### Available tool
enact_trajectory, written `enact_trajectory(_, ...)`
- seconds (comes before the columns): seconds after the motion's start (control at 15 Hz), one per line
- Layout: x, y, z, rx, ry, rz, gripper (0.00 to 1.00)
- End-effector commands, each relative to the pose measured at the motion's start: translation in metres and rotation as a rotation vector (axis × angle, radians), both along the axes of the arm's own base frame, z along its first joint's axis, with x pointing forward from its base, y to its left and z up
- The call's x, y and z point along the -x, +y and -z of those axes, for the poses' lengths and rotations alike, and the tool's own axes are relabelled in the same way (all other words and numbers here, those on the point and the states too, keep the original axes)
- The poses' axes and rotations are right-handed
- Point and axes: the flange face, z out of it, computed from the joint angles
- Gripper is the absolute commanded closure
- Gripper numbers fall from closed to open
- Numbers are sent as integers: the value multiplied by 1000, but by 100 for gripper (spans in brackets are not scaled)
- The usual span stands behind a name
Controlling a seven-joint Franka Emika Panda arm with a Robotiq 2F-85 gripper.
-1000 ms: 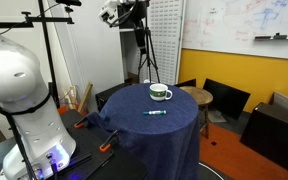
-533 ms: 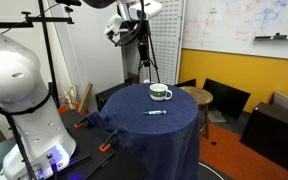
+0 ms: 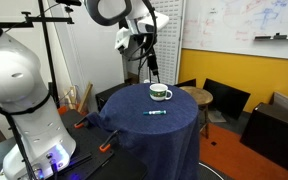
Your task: Put the marker in the cup
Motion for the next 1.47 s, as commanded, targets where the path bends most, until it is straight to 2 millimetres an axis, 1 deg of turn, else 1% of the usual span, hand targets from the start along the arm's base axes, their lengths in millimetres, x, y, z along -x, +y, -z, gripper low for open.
enact_trajectory(0.0, -7, -7, 20, 3, 8, -9, 0)
enact_trajectory(0.47, -20, 2, 56, -24, 76, -24, 0)
enact_trajectory(1.0, -32, 27, 101, -121, 160, -58, 0)
enact_trajectory(1.07, -27, 26, 90, -109, 159, -44, 0)
enact_trajectory(1.2, -28, 30, 99, -119, 178, -54, 0)
enact_trajectory(1.4, -29, 30, 101, -120, 183, -54, 0)
